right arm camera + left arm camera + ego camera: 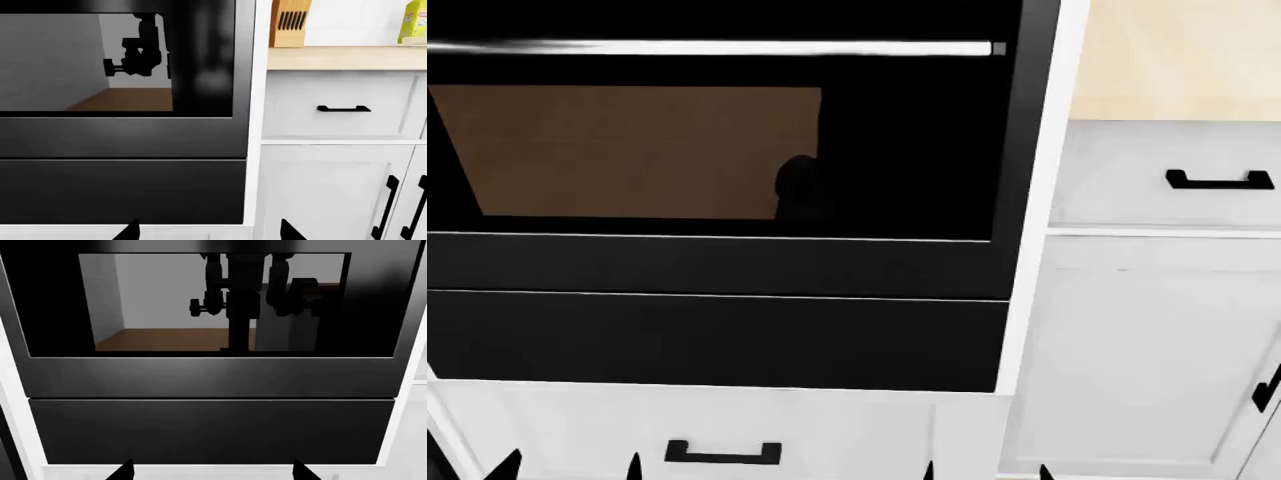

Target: Close the microwave door

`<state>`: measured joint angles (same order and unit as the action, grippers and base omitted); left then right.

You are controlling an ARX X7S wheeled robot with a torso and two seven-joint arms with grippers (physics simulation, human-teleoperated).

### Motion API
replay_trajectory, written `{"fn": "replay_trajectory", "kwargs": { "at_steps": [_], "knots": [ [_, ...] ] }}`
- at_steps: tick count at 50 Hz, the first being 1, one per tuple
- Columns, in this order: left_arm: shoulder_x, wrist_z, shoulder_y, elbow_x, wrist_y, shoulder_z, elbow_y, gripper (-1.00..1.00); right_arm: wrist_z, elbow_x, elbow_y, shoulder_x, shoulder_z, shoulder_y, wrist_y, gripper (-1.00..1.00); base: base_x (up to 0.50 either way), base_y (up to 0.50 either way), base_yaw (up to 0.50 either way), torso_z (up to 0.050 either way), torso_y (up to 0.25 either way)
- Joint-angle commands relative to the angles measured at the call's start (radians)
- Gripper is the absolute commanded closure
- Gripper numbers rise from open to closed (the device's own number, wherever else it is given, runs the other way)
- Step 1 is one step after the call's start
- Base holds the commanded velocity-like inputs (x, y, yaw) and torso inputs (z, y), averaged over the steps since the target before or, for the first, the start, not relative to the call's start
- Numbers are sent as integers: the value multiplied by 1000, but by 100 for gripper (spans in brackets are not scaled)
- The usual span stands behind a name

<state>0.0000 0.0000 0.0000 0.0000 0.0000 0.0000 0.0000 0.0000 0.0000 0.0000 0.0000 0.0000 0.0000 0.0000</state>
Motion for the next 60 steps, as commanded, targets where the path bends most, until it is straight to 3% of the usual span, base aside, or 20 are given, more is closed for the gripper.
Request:
{"fn": "replay_trajectory", "kwargs": {
  "at_steps": [1,13,15,22,60],
  "knots": [
    [-15,-21,4,-19,0,14,5,-100,31,18,13,13,-12,6,22,-100,0,0,0,0,0],
    [-47,-59,-1,-67,-19,51,14,-100,68,42,5,51,-58,7,19,-100,0,0,0,0,0],
    [-53,-60,-7,-83,-75,51,28,-100,90,13,-2,55,-72,0,1,-100,0,0,0,0,0],
    [-57,-60,6,-123,12,49,17,-100,117,3,5,67,-84,0,-35,-100,0,22,0,0,0],
    [-107,-111,4,-143,46,114,7,-100,179,-13,12,117,-156,-6,-86,-100,0,499,0,0,0]
  ]
}}
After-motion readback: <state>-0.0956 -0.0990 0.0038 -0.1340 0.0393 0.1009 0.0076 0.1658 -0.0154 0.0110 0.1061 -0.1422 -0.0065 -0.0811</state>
